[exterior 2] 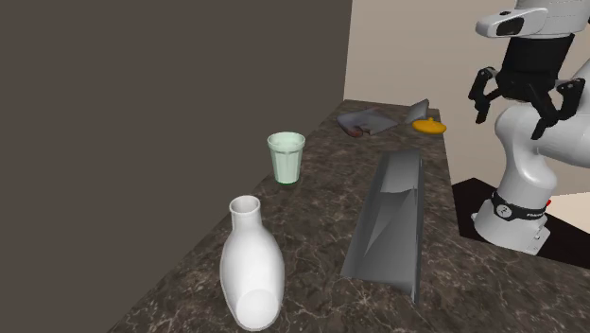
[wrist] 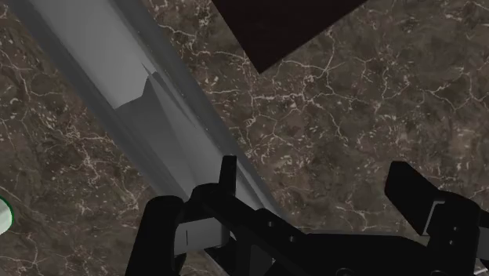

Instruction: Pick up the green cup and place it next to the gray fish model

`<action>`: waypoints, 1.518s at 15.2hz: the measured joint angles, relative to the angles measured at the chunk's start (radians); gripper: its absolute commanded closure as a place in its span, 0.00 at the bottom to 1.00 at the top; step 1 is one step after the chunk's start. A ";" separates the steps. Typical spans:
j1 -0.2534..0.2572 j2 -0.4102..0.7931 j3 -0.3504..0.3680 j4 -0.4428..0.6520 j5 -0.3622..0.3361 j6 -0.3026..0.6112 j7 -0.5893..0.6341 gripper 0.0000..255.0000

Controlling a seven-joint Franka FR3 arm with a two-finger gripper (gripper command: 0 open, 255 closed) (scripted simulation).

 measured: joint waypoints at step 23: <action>-0.175 0.559 -0.211 0.197 -0.192 0.448 -0.129 0.00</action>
